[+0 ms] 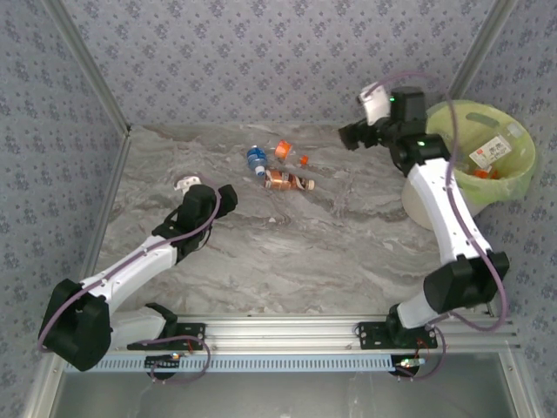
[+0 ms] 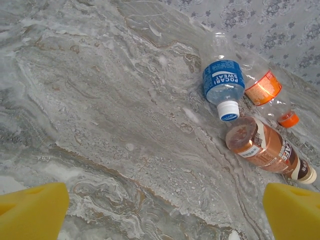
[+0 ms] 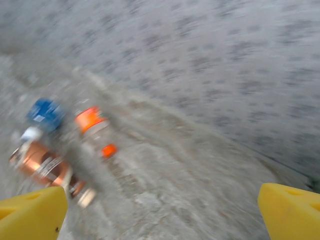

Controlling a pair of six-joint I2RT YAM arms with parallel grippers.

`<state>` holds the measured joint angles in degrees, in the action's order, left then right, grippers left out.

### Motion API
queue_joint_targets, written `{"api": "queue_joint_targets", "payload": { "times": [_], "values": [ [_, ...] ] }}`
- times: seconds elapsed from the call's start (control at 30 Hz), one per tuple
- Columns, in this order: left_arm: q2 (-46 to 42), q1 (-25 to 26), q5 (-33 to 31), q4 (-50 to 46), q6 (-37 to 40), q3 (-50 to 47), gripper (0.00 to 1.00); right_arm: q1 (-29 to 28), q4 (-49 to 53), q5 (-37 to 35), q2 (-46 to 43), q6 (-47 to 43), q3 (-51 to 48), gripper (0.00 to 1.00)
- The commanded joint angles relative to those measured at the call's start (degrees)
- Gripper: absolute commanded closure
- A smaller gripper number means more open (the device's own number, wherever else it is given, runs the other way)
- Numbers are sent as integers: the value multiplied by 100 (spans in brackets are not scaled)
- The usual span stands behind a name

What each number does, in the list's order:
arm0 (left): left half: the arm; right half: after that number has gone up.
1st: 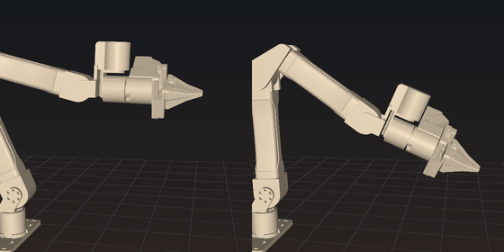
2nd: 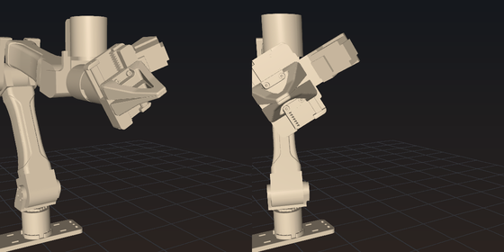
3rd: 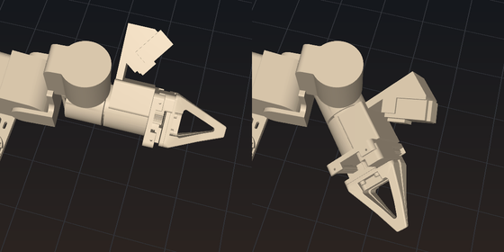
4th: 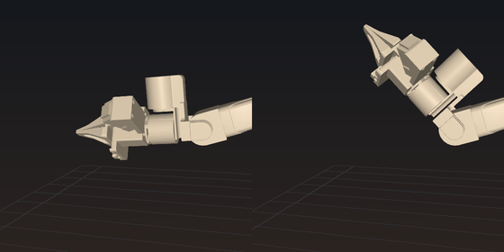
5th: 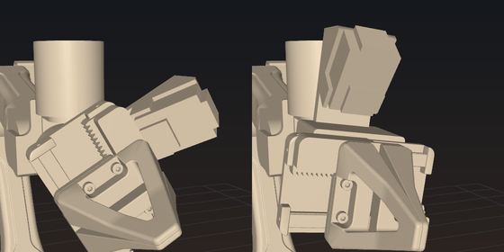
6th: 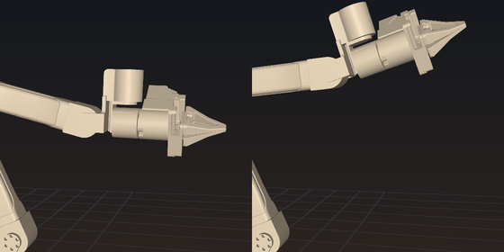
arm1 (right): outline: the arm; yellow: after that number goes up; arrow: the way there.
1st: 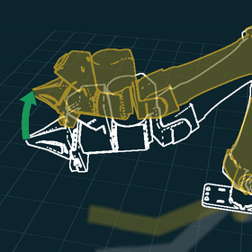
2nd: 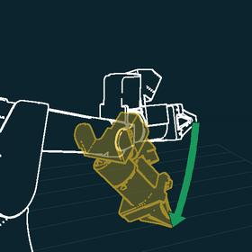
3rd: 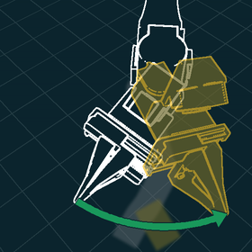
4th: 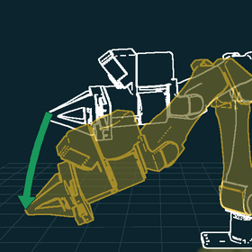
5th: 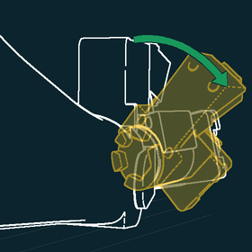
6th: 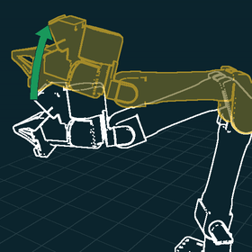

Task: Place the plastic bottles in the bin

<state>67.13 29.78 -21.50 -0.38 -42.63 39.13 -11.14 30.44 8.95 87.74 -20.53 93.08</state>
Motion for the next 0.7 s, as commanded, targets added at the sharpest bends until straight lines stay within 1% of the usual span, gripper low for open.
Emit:
{"api": "queue_joint_targets", "payload": {
  "times": [0.0, 0.07, 0.17, 0.33, 0.67],
  "values": [
    [-77, -125, -93, -165, -323, -70, 1, -309, 744, 1128, 521, -1588, -155, 0],
    [-122, -219, -99, -212, -490, -132, 1, -626, 814, 1037, 844, -2333, -308, 0],
    [-204, -360, -53, -261, -695, -225, 1, -987, 1120, 824, 1406, -3139, -180, 0],
    [-321, -542, 142, -436, -742, -240, 0, -1316, 1237, 690, 2188, -3997, 165, 0],
    [-564, -666, 146, -695, -826, -329, 0, -1566, 868, 355, 3756, -4143, 1408, 2]
  ]
}}
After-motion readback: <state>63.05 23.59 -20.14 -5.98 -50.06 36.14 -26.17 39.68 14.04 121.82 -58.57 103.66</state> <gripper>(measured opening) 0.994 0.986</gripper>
